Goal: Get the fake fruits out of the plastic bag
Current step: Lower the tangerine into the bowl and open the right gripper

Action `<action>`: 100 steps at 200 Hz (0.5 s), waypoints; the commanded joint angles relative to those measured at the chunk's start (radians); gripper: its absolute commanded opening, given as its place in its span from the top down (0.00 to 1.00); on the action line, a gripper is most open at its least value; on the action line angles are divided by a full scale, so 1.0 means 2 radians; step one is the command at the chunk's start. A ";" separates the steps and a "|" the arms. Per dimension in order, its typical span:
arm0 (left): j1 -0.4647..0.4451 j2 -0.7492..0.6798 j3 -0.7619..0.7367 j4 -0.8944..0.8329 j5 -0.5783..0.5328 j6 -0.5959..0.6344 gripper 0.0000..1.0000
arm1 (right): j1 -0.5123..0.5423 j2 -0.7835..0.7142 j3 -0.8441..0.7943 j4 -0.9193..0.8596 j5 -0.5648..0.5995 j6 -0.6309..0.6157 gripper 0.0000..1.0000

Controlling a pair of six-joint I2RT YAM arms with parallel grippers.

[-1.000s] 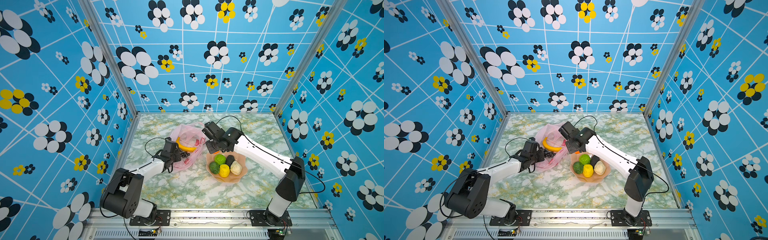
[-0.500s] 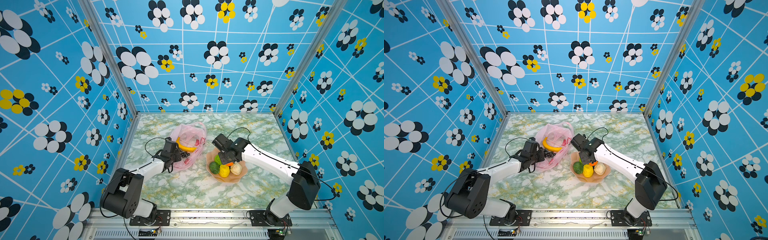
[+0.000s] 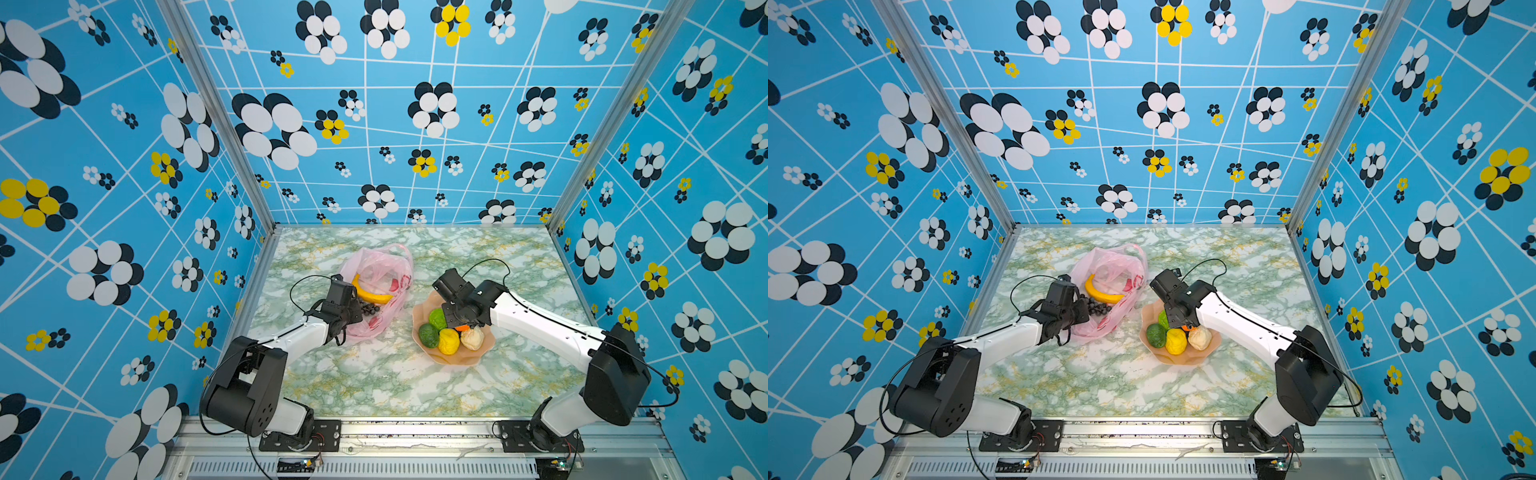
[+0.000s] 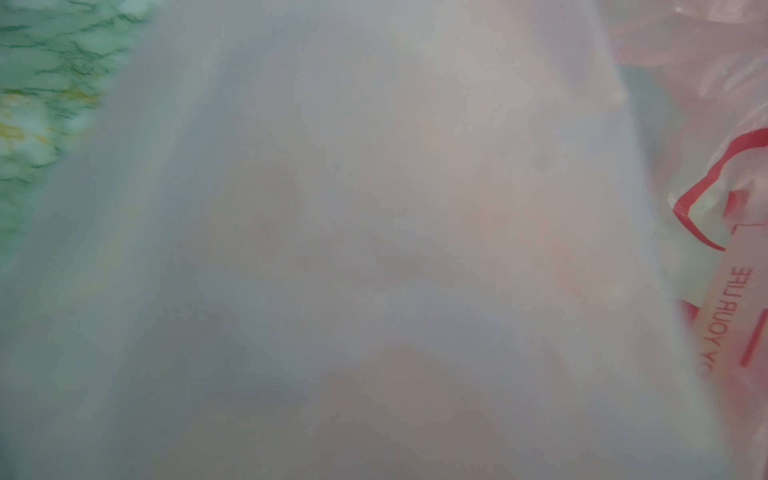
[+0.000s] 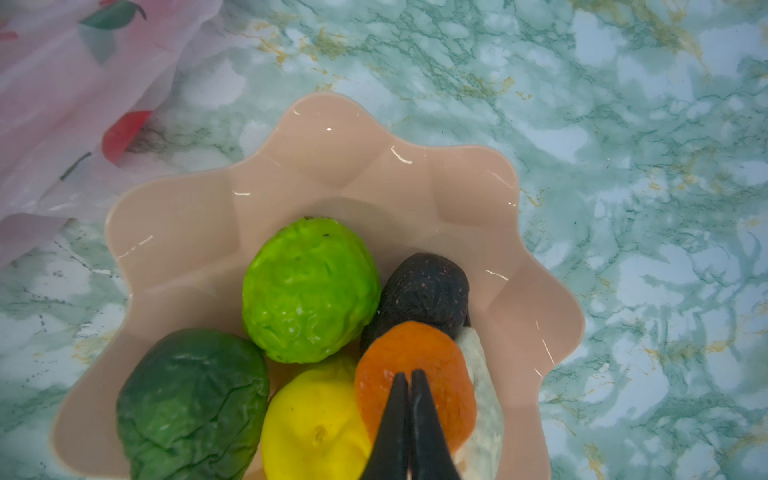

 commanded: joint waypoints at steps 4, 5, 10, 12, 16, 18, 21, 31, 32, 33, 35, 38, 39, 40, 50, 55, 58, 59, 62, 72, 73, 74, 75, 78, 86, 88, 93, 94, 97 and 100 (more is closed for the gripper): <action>0.005 -0.010 0.002 0.006 0.000 -0.002 1.00 | -0.002 -0.008 -0.013 0.018 -0.014 0.016 1.00; 0.005 -0.010 0.002 0.006 0.000 -0.002 1.00 | -0.001 -0.007 -0.013 0.018 -0.014 0.016 1.00; 0.005 -0.010 0.002 0.007 0.000 -0.002 1.00 | -0.002 -0.006 -0.014 0.019 -0.017 0.017 1.00; 0.006 -0.010 0.001 0.007 0.000 -0.002 1.00 | -0.002 -0.006 -0.015 0.019 -0.018 0.018 1.00; 0.005 -0.010 0.001 0.006 0.000 -0.002 1.00 | -0.002 -0.005 -0.016 0.020 -0.019 0.018 1.00; 0.005 -0.010 0.001 0.007 0.000 -0.002 1.00 | -0.002 -0.005 -0.017 0.020 -0.020 0.019 1.00; 0.006 -0.011 0.001 0.007 0.000 -0.002 1.00 | -0.001 -0.005 -0.018 0.020 -0.021 0.019 1.00; 0.005 -0.011 0.001 0.007 0.000 -0.002 1.00 | -0.002 -0.005 -0.019 0.020 -0.023 0.020 1.00; 0.006 -0.011 0.001 0.007 0.000 -0.002 1.00 | -0.002 -0.005 -0.019 0.021 -0.024 0.020 1.00; 0.006 -0.011 0.001 0.007 0.000 -0.002 1.00 | -0.002 -0.005 -0.020 0.021 -0.023 0.020 1.00; 0.006 -0.011 0.001 0.006 0.000 -0.002 1.00 | -0.002 -0.006 -0.020 0.020 -0.024 0.020 0.99; 0.006 -0.012 0.001 0.007 0.000 -0.002 1.00 | -0.002 -0.006 -0.020 0.021 -0.024 0.020 0.98; 0.005 -0.011 0.001 0.007 0.000 -0.002 1.00 | -0.002 -0.006 -0.020 0.020 -0.024 0.021 0.98; 0.005 -0.011 0.001 0.007 0.000 -0.002 1.00 | -0.002 -0.006 -0.020 0.020 -0.024 0.021 0.97; 0.006 -0.012 0.001 0.006 0.000 -0.002 1.00 | -0.002 -0.008 -0.020 0.020 -0.024 0.021 0.93; 0.005 -0.012 0.001 0.007 0.000 -0.002 1.00 | -0.002 -0.009 -0.021 0.021 -0.024 0.020 0.92; 0.006 -0.012 0.001 0.007 0.000 -0.002 1.00 | -0.002 -0.010 -0.021 0.020 -0.024 0.021 0.91; 0.006 -0.012 0.001 0.007 0.000 -0.002 1.00 | -0.002 -0.010 -0.020 0.020 -0.024 0.021 0.91; 0.006 -0.013 0.001 0.007 0.000 -0.002 1.00 | -0.002 -0.010 -0.020 0.020 -0.024 0.020 0.90; 0.006 -0.013 0.000 0.007 0.000 -0.003 1.00 | -0.002 -0.012 -0.019 0.018 -0.024 0.020 0.87; 0.006 -0.013 0.000 0.007 0.000 -0.003 1.00 | -0.002 -0.012 -0.019 0.018 -0.025 0.020 0.87; 0.006 -0.013 0.000 0.007 0.000 -0.003 1.00 | -0.001 -0.013 -0.019 0.018 -0.024 0.020 0.87; 0.006 -0.013 0.000 0.007 0.000 -0.003 1.00 | -0.002 -0.013 -0.019 0.018 -0.025 0.020 0.86; 0.006 -0.014 0.000 0.008 0.000 -0.003 1.00 | -0.001 -0.013 -0.018 0.018 -0.025 0.020 0.85; 0.006 -0.014 -0.001 0.009 0.000 -0.003 1.00 | -0.001 -0.014 -0.017 0.018 -0.025 0.020 0.83; 0.006 -0.014 -0.001 0.009 0.000 -0.003 1.00 | -0.002 -0.014 -0.016 0.017 -0.025 0.020 0.82; 0.006 -0.015 -0.001 0.009 0.000 -0.004 1.00 | -0.002 -0.015 -0.015 0.016 -0.024 0.019 0.80; 0.006 -0.015 -0.001 0.009 0.000 -0.004 1.00 | -0.002 -0.015 -0.014 0.016 -0.024 0.019 0.80; 0.006 -0.015 -0.001 0.009 0.000 -0.003 1.00 | -0.002 -0.015 -0.014 0.016 -0.024 0.019 0.79; 0.006 -0.016 -0.002 0.009 0.001 -0.004 1.00 | -0.002 -0.015 -0.013 0.015 -0.024 0.019 0.79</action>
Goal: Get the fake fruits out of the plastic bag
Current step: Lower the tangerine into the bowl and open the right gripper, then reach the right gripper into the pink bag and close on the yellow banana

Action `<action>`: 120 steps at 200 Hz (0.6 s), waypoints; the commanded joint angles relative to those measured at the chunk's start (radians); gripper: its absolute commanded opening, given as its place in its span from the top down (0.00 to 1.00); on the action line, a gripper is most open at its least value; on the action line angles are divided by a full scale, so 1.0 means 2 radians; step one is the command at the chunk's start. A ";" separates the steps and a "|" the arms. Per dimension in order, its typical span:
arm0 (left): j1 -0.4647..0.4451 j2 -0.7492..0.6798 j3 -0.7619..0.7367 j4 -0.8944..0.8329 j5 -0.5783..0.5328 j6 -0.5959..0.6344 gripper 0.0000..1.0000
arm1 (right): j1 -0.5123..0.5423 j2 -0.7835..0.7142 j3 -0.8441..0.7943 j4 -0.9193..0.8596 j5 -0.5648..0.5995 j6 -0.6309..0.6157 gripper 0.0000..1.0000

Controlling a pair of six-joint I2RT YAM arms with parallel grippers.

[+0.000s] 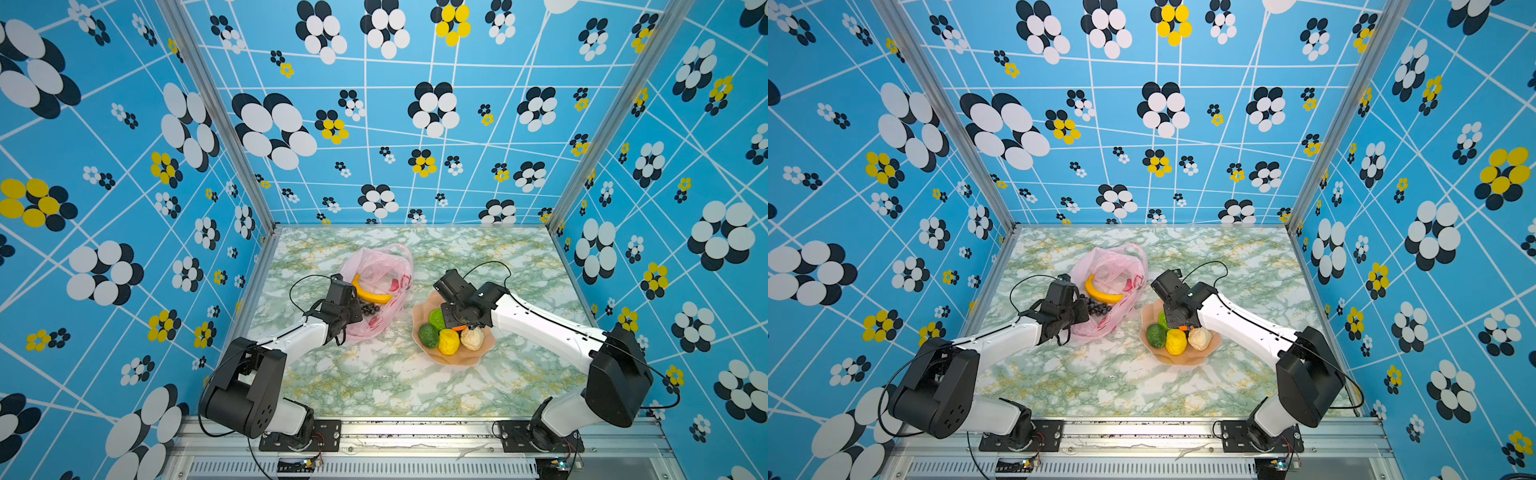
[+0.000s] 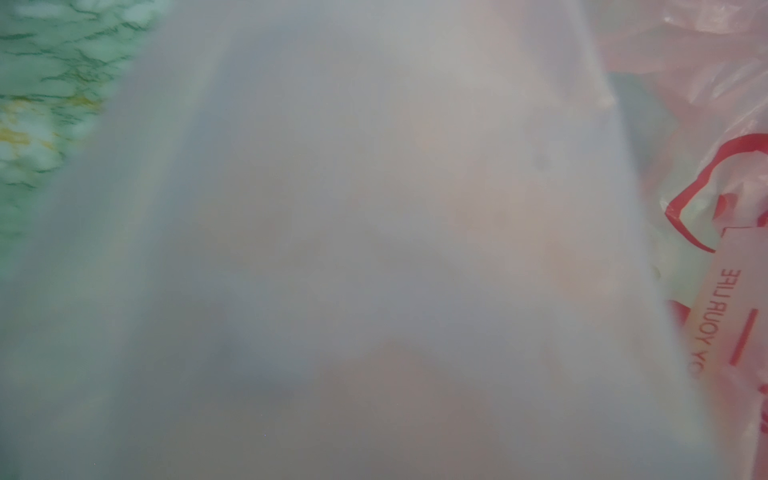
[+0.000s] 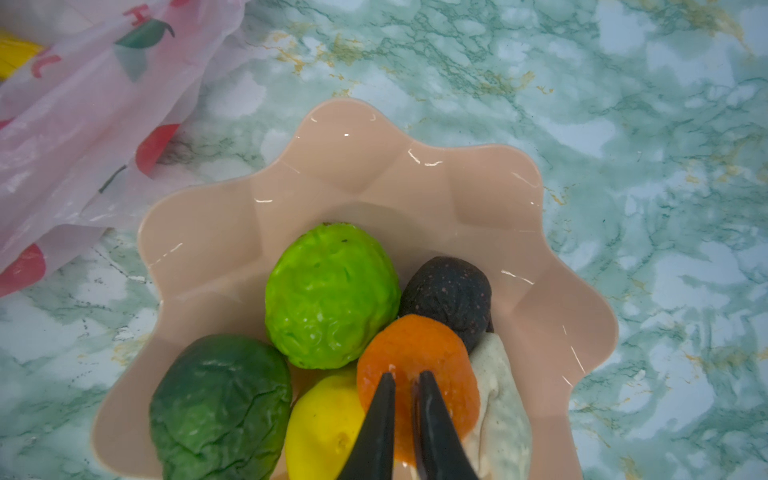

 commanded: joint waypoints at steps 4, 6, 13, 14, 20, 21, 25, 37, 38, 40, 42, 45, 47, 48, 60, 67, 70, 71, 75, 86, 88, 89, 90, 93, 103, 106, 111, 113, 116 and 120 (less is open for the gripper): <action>0.006 -0.011 -0.003 0.010 0.001 -0.005 1.00 | -0.001 -0.012 0.002 -0.003 -0.003 0.004 0.78; 0.006 -0.012 -0.003 0.011 0.002 -0.006 1.00 | -0.001 -0.012 0.002 -0.003 -0.003 0.004 0.78; 0.005 -0.013 -0.006 0.015 0.003 -0.007 1.00 | -0.001 -0.012 0.004 -0.005 -0.003 0.004 0.76; 0.005 -0.014 -0.007 0.015 0.003 -0.008 1.00 | -0.001 -0.012 0.005 -0.005 -0.003 0.004 0.76; 0.006 -0.015 -0.008 0.018 0.005 -0.009 1.00 | -0.001 -0.012 0.006 -0.006 -0.003 0.004 0.74; 0.006 -0.016 -0.009 0.018 0.006 -0.009 1.00 | -0.001 -0.012 0.006 -0.007 -0.003 0.003 0.74; 0.007 -0.016 -0.009 0.019 0.006 -0.009 1.00 | -0.001 -0.012 0.008 -0.008 -0.002 0.003 0.72; 0.007 -0.016 -0.009 0.019 0.007 -0.010 1.00 | 0.000 -0.014 0.013 -0.011 0.000 0.003 0.66; 0.007 -0.016 -0.010 0.019 0.007 -0.011 1.00 | 0.000 -0.014 0.013 -0.012 0.000 0.003 0.66; 0.008 -0.016 -0.010 0.019 0.008 -0.012 1.00 | 0.000 -0.014 0.014 -0.013 0.001 0.003 0.65; 0.008 -0.016 -0.010 0.020 0.009 -0.012 1.00 | 0.000 -0.014 0.015 -0.014 0.002 0.002 0.64; 0.009 -0.016 -0.010 0.020 0.010 -0.012 1.00 | 0.000 -0.014 0.018 -0.016 0.004 0.002 0.64; 0.009 -0.016 -0.011 0.021 0.010 -0.013 1.00 | 0.000 -0.014 0.020 -0.017 0.006 0.002 0.63; 0.010 -0.016 -0.011 0.021 0.011 -0.013 1.00 | 0.000 -0.014 0.021 -0.019 0.008 0.002 0.63; 0.013 -0.014 -0.014 0.025 0.018 -0.019 1.00 | 0.007 -0.013 0.036 -0.031 0.024 -0.001 0.58; 0.016 -0.014 -0.017 0.029 0.023 -0.023 1.00 | 0.012 -0.012 0.046 -0.036 0.032 -0.005 0.56; 0.017 -0.014 -0.018 0.030 0.025 -0.025 1.00 | 0.014 -0.011 0.050 -0.038 0.035 -0.006 0.55; 0.018 -0.014 -0.018 0.031 0.025 -0.025 1.00 | 0.015 -0.010 0.052 -0.038 0.036 -0.006 0.54; 0.020 -0.014 -0.020 0.033 0.028 -0.028 1.00 | 0.017 -0.009 0.057 -0.039 0.038 -0.008 0.53; 0.025 -0.014 -0.025 0.037 0.032 -0.034 1.00 | 0.025 -0.004 0.075 -0.038 0.039 -0.014 0.51; 0.026 -0.015 -0.026 0.038 0.033 -0.035 1.00 | 0.026 -0.003 0.078 -0.037 0.039 -0.015 0.51; 0.026 -0.015 -0.026 0.038 0.033 -0.036 1.00 | 0.026 -0.002 0.079 -0.037 0.038 -0.015 0.51; 0.027 -0.015 -0.026 0.039 0.034 -0.037 1.00 | 0.027 -0.001 0.081 -0.036 0.038 -0.016 0.51; 0.028 -0.015 -0.028 0.039 0.035 -0.039 1.00 | 0.029 0.001 0.086 -0.034 0.036 -0.018 0.50; 0.033 -0.015 -0.032 0.045 0.040 -0.045 1.00 | 0.034 0.012 0.105 -0.023 0.025 -0.028 0.50; 0.035 -0.015 -0.033 0.046 0.041 -0.048 1.00 | 0.036 0.017 0.110 -0.019 0.020 -0.032 0.50; 0.037 -0.015 -0.036 0.048 0.043 -0.051 1.00 | 0.037 0.025 0.123 -0.012 0.010 -0.039 0.50; 0.038 -0.015 -0.036 0.049 0.044 -0.052 1.00 | 0.038 0.029 0.127 -0.009 0.005 -0.041 0.50; 0.039 -0.015 -0.038 0.050 0.045 -0.054 1.00 | 0.039 0.035 0.134 -0.005 -0.001 -0.045 0.50; 0.040 -0.014 -0.039 0.051 0.046 -0.056 1.00 | 0.040 0.043 0.144 0.001 -0.011 -0.049 0.50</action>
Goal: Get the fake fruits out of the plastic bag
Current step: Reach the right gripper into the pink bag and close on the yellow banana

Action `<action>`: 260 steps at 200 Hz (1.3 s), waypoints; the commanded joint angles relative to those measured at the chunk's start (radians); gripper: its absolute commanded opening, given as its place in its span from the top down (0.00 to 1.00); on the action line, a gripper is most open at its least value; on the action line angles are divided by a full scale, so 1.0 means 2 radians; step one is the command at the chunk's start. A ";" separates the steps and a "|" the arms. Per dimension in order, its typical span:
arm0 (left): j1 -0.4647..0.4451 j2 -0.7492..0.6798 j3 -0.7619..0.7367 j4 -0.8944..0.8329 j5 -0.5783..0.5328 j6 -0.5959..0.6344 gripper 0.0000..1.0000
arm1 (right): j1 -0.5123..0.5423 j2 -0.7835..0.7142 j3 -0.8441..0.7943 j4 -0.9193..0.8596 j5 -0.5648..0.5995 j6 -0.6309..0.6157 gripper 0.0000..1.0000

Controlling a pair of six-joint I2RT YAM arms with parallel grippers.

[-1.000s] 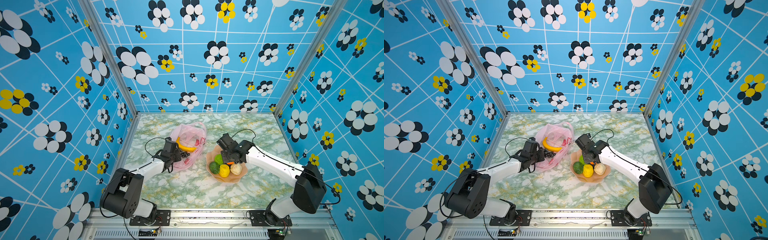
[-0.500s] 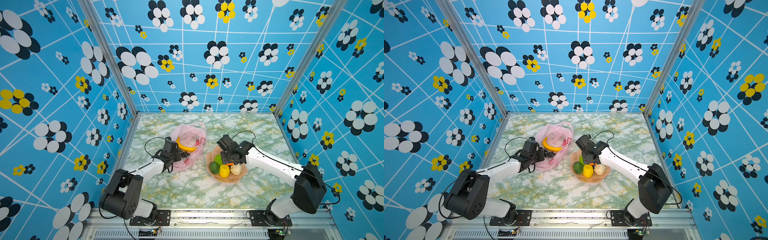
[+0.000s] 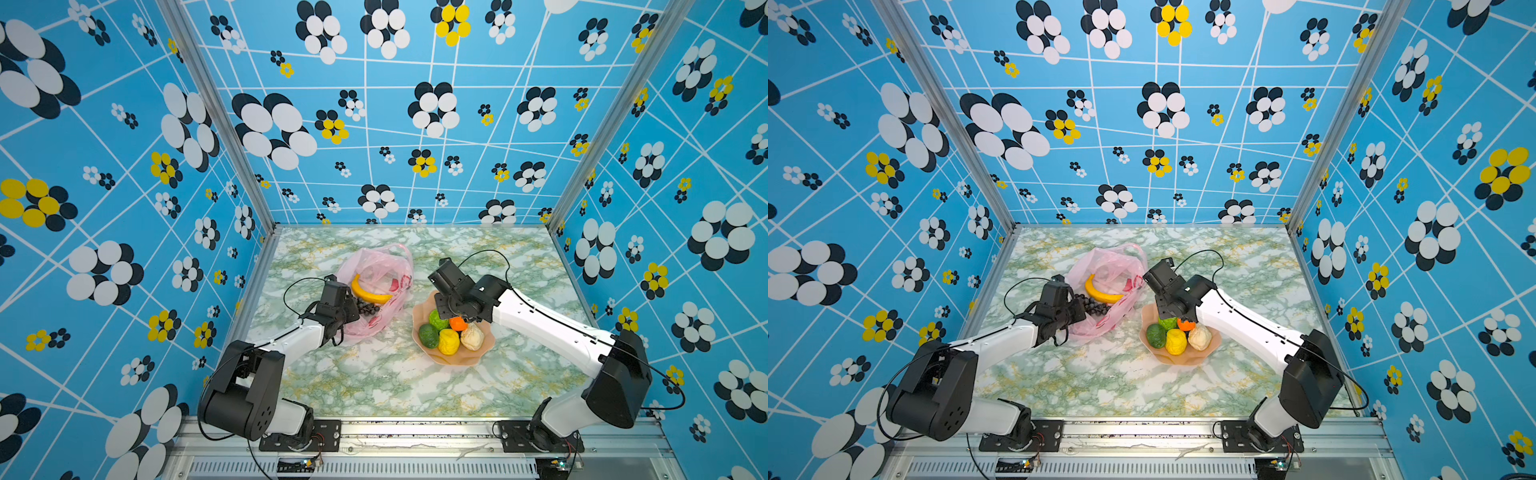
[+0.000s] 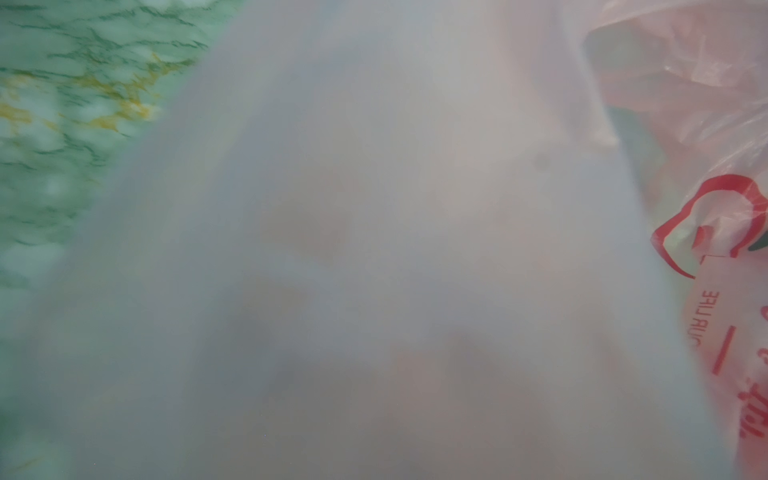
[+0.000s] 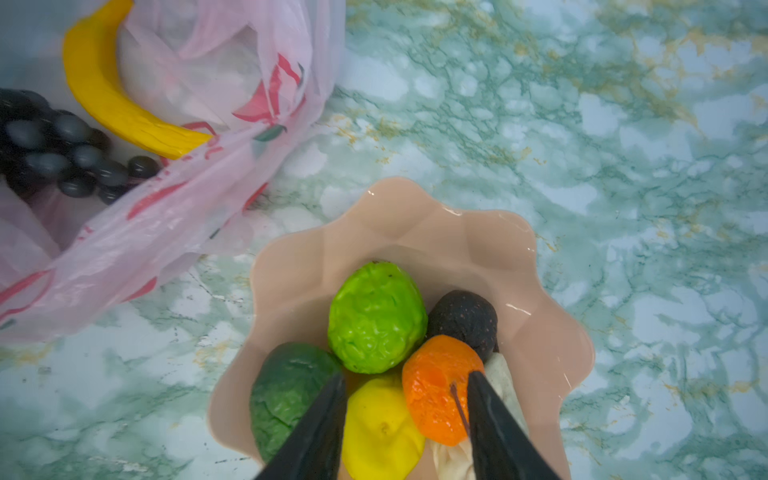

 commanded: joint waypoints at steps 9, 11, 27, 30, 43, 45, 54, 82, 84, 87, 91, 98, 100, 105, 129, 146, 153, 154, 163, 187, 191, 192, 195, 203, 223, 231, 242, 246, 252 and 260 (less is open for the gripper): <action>0.013 -0.005 -0.017 0.017 0.016 -0.026 1.00 | 0.011 0.054 0.066 0.043 -0.053 -0.042 0.50; 0.013 -0.005 -0.017 0.017 0.016 -0.027 1.00 | 0.011 0.058 0.068 0.049 -0.058 -0.045 0.50; 0.015 -0.004 -0.021 0.019 0.020 -0.032 1.00 | 0.011 0.086 0.078 0.110 -0.095 -0.064 0.50; 0.015 -0.005 -0.023 0.019 0.020 -0.033 1.00 | 0.011 0.092 0.081 0.119 -0.101 -0.066 0.50; 0.016 -0.008 -0.027 0.017 0.015 -0.038 1.00 | 0.011 0.127 0.111 0.131 -0.123 -0.075 0.50; 0.017 -0.009 -0.027 0.017 0.015 -0.039 1.00 | 0.011 0.134 0.112 0.131 -0.129 -0.077 0.50; 0.020 -0.013 -0.030 0.017 0.013 -0.042 1.00 | 0.011 0.163 0.156 0.129 -0.148 -0.084 0.51; 0.036 -0.020 -0.040 0.017 0.013 -0.053 1.00 | 0.011 0.252 0.250 0.108 -0.187 -0.106 0.51; 0.037 -0.020 -0.040 0.017 0.014 -0.053 1.00 | 0.011 0.258 0.256 0.106 -0.189 -0.108 0.51; 0.040 -0.020 -0.041 0.017 0.014 -0.054 1.00 | 0.011 0.266 0.266 0.103 -0.191 -0.110 0.51; 0.041 -0.020 -0.042 0.018 0.016 -0.054 1.00 | 0.011 0.279 0.280 0.098 -0.193 -0.116 0.52; 0.043 -0.019 -0.042 0.019 0.019 -0.055 1.00 | 0.011 0.300 0.304 0.087 -0.197 -0.121 0.52; 0.044 -0.018 -0.042 0.020 0.020 -0.056 1.00 | 0.011 0.304 0.310 0.085 -0.197 -0.123 0.52; 0.045 -0.017 -0.042 0.022 0.022 -0.056 1.00 | 0.011 0.325 0.325 0.078 -0.199 -0.126 0.52; 0.047 -0.014 -0.041 0.023 0.028 -0.057 1.00 | 0.011 0.377 0.378 0.065 -0.213 -0.140 0.53; 0.047 -0.016 -0.040 0.022 0.028 -0.056 1.00 | 0.012 0.405 0.410 0.054 -0.222 -0.149 0.53; 0.047 -0.016 -0.040 0.022 0.028 -0.055 1.00 | 0.012 0.417 0.422 0.050 -0.225 -0.154 0.54; 0.047 -0.016 -0.040 0.022 0.028 -0.055 1.00 | 0.012 0.418 0.423 0.049 -0.225 -0.155 0.54; 0.047 -0.017 -0.039 0.022 0.029 -0.054 1.00 | 0.014 0.431 0.437 0.044 -0.226 -0.162 0.54; 0.048 -0.019 -0.039 0.022 0.031 -0.053 1.00 | 0.016 0.463 0.473 0.026 -0.235 -0.177 0.56; 0.048 -0.019 -0.039 0.022 0.031 -0.053 1.00 | 0.017 0.468 0.480 0.023 -0.236 -0.180 0.56; 0.048 -0.019 -0.039 0.022 0.031 -0.053 1.00 | 0.017 0.470 0.481 0.022 -0.236 -0.181 0.56; 0.048 -0.020 -0.040 0.022 0.031 -0.053 1.00 | 0.017 0.474 0.487 0.019 -0.236 -0.183 0.57; 0.047 -0.021 -0.039 0.022 0.031 -0.053 1.00 | 0.018 0.485 0.500 0.011 -0.236 -0.186 0.58; 0.048 -0.022 -0.039 0.022 0.031 -0.052 1.00 | 0.020 0.512 0.534 -0.009 -0.233 -0.192 0.62; 0.047 -0.022 -0.040 0.022 0.031 -0.052 1.00 | 0.019 0.520 0.545 -0.014 -0.232 -0.193 0.63; 0.048 -0.022 -0.039 0.022 0.031 -0.052 1.00 | 0.020 0.528 0.554 -0.018 -0.232 -0.196 0.63; 0.048 -0.022 -0.039 0.022 0.031 -0.052 1.00 | 0.020 0.530 0.556 -0.018 -0.232 -0.196 0.63; 0.048 -0.022 -0.039 0.022 0.032 -0.052 1.00 | 0.020 0.533 0.558 -0.018 -0.231 -0.197 0.63; 0.047 -0.022 -0.038 0.022 0.031 -0.052 1.00 | 0.020 0.537 0.561 -0.019 -0.229 -0.198 0.63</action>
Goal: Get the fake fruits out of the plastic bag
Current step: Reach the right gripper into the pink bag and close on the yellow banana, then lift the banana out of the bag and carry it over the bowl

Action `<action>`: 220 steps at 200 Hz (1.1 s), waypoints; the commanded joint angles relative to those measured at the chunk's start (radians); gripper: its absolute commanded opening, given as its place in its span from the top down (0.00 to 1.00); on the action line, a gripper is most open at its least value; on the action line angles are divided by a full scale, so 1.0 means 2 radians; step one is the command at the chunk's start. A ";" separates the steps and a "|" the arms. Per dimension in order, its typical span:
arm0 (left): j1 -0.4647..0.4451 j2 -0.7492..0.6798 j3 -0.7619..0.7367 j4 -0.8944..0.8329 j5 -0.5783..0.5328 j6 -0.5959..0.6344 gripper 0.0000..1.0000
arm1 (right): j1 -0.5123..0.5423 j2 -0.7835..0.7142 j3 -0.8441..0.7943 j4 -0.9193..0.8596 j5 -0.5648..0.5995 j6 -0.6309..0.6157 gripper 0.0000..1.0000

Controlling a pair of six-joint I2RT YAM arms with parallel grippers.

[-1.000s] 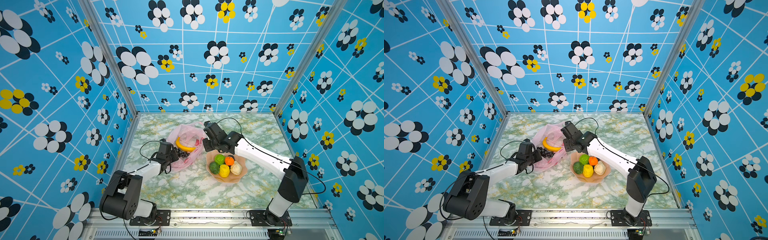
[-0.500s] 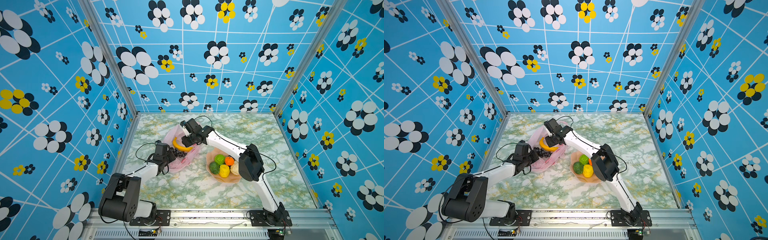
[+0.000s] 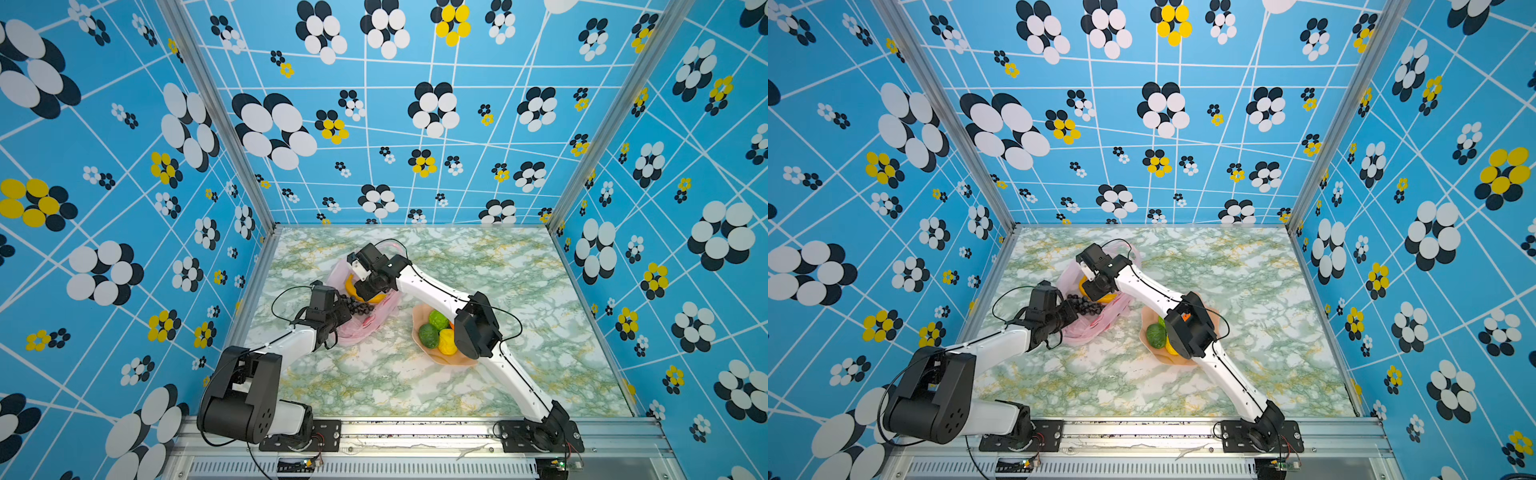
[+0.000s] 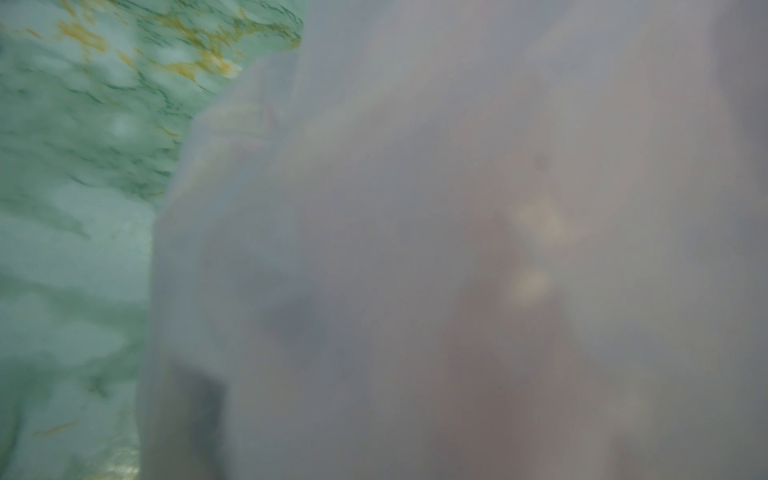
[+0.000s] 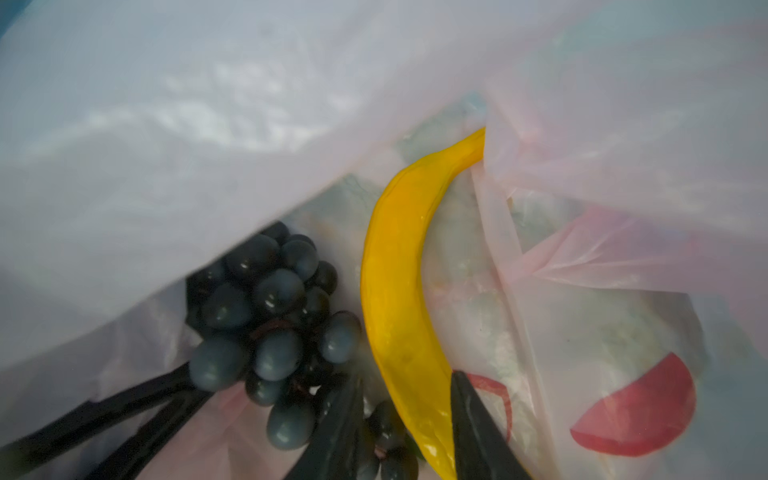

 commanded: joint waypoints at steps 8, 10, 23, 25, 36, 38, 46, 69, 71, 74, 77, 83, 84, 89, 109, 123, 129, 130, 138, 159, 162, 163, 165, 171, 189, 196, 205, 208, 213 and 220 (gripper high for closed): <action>0.005 -0.009 -0.007 -0.005 0.002 0.001 1.00 | 0.002 0.019 0.024 -0.032 0.000 -0.014 0.63; 0.005 -0.009 -0.006 -0.005 0.002 0.001 1.00 | 0.002 0.020 0.025 -0.032 0.001 -0.014 0.63; 0.005 -0.010 -0.006 -0.005 0.002 0.002 1.00 | 0.002 0.026 0.030 -0.034 0.006 -0.016 0.62; 0.005 -0.010 -0.006 -0.006 0.002 0.002 1.00 | 0.002 0.027 0.030 -0.034 0.007 -0.016 0.62; 0.005 -0.010 -0.006 -0.006 0.002 0.002 1.00 | 0.002 0.034 0.037 -0.038 0.013 -0.019 0.62; 0.005 -0.010 -0.006 -0.006 0.002 0.002 1.00 | 0.002 0.036 0.039 -0.039 0.015 -0.019 0.62; 0.005 -0.010 -0.006 -0.006 0.002 0.003 1.00 | 0.002 0.043 0.046 -0.044 0.019 -0.021 0.61; 0.005 -0.013 -0.006 -0.006 0.000 0.004 1.00 | 0.002 0.062 0.070 -0.059 0.028 -0.025 0.61; 0.005 -0.013 -0.006 -0.007 0.000 0.003 1.00 | 0.002 0.063 0.071 -0.060 0.028 -0.024 0.61; 0.005 -0.013 -0.006 -0.007 0.000 0.004 1.00 | 0.002 0.065 0.073 -0.061 0.029 -0.025 0.60; 0.005 -0.013 -0.006 -0.008 0.000 0.004 1.00 | 0.002 0.067 0.075 -0.062 0.029 -0.025 0.60; 0.005 -0.013 -0.006 -0.008 -0.001 0.004 1.00 | 0.002 0.068 0.077 -0.064 0.031 -0.027 0.60; 0.005 -0.013 -0.006 -0.008 -0.001 0.004 1.00 | 0.002 0.068 0.077 -0.064 0.031 -0.026 0.60; 0.005 -0.013 -0.006 -0.007 -0.001 0.004 1.00 | 0.003 0.069 0.077 -0.065 0.032 -0.027 0.60; 0.005 -0.013 -0.005 -0.008 -0.002 0.005 1.00 | 0.005 0.063 0.080 -0.072 0.035 -0.028 0.65; 0.006 -0.012 -0.004 -0.008 -0.002 0.005 1.00 | 0.007 0.053 0.079 -0.075 0.036 -0.030 0.69; 0.006 -0.011 -0.004 -0.008 -0.002 0.005 1.00 | 0.009 0.049 0.079 -0.076 0.037 -0.032 0.70; 0.006 -0.011 -0.004 -0.008 -0.002 0.005 1.00 | 0.010 0.047 0.079 -0.076 0.037 -0.032 0.70; 0.006 -0.011 -0.003 -0.008 -0.002 0.006 1.00 | 0.012 0.040 0.079 -0.078 0.038 -0.034 0.72; 0.006 -0.009 -0.002 -0.009 -0.001 0.006 1.00 | 0.016 0.022 0.078 -0.080 0.040 -0.036 0.75; 0.007 -0.008 -0.002 -0.009 -0.001 0.006 1.00 | 0.016 0.019 0.077 -0.080 0.039 -0.036 0.75; 0.007 -0.009 -0.002 -0.009 -0.001 0.006 1.00 | 0.016 0.018 0.077 -0.079 0.039 -0.036 0.76; 0.006 -0.009 -0.002 -0.009 -0.001 0.006 1.00 | 0.017 0.017 0.077 -0.079 0.039 -0.036 0.76; 0.007 -0.008 -0.001 -0.010 -0.001 0.007 1.00 | 0.017 0.011 0.075 -0.078 0.038 -0.035 0.77; 0.007 -0.007 0.000 -0.011 0.000 0.007 1.00 | 0.017 -0.003 0.068 -0.075 0.036 -0.033 0.78; 0.007 -0.007 0.000 -0.010 0.000 0.007 1.00 | 0.018 -0.008 0.064 -0.074 0.036 -0.033 0.78; 0.007 -0.007 0.000 -0.011 0.001 0.008 1.00 | 0.018 -0.014 0.059 -0.071 0.035 -0.033 0.79; 0.007 -0.007 0.000 -0.011 0.001 0.008 1.00 | 0.017 -0.017 0.057 -0.070 0.035 -0.032 0.79; 0.008 -0.007 0.000 -0.011 0.001 0.008 1.00 | 0.018 -0.021 0.052 -0.069 0.035 -0.033 0.79; 0.008 -0.007 0.001 -0.012 0.001 0.008 1.00 | 0.019 -0.025 0.046 -0.067 0.035 -0.032 0.79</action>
